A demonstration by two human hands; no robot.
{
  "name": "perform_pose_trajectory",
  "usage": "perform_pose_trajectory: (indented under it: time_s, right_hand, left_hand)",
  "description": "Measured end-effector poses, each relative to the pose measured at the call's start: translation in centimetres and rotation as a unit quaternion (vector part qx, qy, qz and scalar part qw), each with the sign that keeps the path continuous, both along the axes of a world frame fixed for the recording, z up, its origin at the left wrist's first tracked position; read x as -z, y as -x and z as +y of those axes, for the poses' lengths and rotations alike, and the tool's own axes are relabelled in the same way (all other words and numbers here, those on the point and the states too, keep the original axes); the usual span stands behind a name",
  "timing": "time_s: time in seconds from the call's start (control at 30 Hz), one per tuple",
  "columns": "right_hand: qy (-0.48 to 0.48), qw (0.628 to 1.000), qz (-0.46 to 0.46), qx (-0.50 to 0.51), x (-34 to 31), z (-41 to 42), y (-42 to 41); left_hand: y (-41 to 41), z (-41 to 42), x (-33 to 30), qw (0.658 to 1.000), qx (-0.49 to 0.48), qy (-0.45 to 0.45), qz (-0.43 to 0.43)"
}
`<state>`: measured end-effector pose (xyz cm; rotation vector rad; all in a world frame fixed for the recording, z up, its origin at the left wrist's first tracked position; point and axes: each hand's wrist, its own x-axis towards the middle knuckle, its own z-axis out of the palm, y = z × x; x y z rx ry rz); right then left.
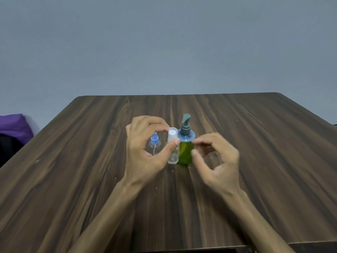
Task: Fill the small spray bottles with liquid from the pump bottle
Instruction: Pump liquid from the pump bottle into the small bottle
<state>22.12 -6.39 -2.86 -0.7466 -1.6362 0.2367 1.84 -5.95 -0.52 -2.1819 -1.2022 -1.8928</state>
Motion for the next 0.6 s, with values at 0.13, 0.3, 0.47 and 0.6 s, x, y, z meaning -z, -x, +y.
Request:
perform_pose_trajectory:
  time_s: [0.13, 0.3, 0.47, 0.6]
  right_hand:
    - [0.121, 0.984, -0.046, -0.124, -0.1, -1.3, 1.5]
    - [0.240, 0.939, 0.043, -0.242, 1.1, -1.0, 2.5]
    - [0.308, 0.877, 0.056, -0.366, 1.5, -0.8, 2.7]
    - [0.303, 0.897, 0.068, -0.315, 2.4, -0.6, 2.9]
  left_hand:
    - [-0.8, -1.3, 0.9, 0.983, 0.108, 0.096, -0.115]
    - [-1.0, -2.0, 2.0, 0.936, 0.165, 0.223, -0.215]
    - [-0.2, -2.3, 2.3, 0.884, 0.271, 0.329, -0.190]
    - [-0.4, -2.5, 2.3, 0.868, 0.262, 0.354, -0.229]
